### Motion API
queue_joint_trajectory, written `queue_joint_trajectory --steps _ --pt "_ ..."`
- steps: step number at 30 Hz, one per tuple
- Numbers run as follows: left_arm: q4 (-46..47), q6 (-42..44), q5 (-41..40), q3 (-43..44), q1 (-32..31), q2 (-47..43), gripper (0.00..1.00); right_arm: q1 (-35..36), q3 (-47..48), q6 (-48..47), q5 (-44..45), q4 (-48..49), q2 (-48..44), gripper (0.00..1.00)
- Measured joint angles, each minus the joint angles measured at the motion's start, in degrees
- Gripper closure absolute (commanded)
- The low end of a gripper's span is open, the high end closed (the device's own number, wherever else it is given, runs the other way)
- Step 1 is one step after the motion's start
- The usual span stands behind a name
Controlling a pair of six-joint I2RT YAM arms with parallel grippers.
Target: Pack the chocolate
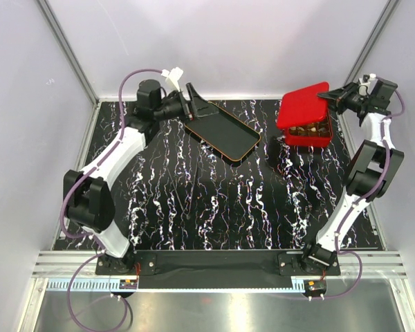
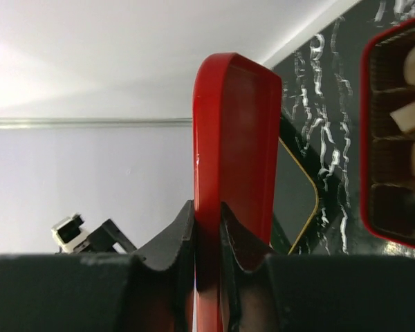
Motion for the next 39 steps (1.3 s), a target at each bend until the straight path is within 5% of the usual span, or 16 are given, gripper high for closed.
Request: queue_joint_trajectory --steps 5,18,26,39 --pt "-5.0 3.8 -3.4 7.9 -3.5 5.7 0.14 -0.9 -3.3 -2.0 4.0 -1.6 -1.1 1.0" --pt "-10.4 4.6 -10.7 13.6 -9.9 18.3 0.18 -0.3 -25.5 21.0 10.4 40.3 -4.5 1.0" --pt "-5.0 0.5 -11.6 17.4 -12.1 21.4 0.19 -0.1 -43.3 26.3 24.5 63.7 -9.2 1.0" --pt "-0.9 -0.3 -12.2 11.1 -12.8 21.6 0.18 3.5 -54.1 24.3 50.8 77.2 -12.8 0.99"
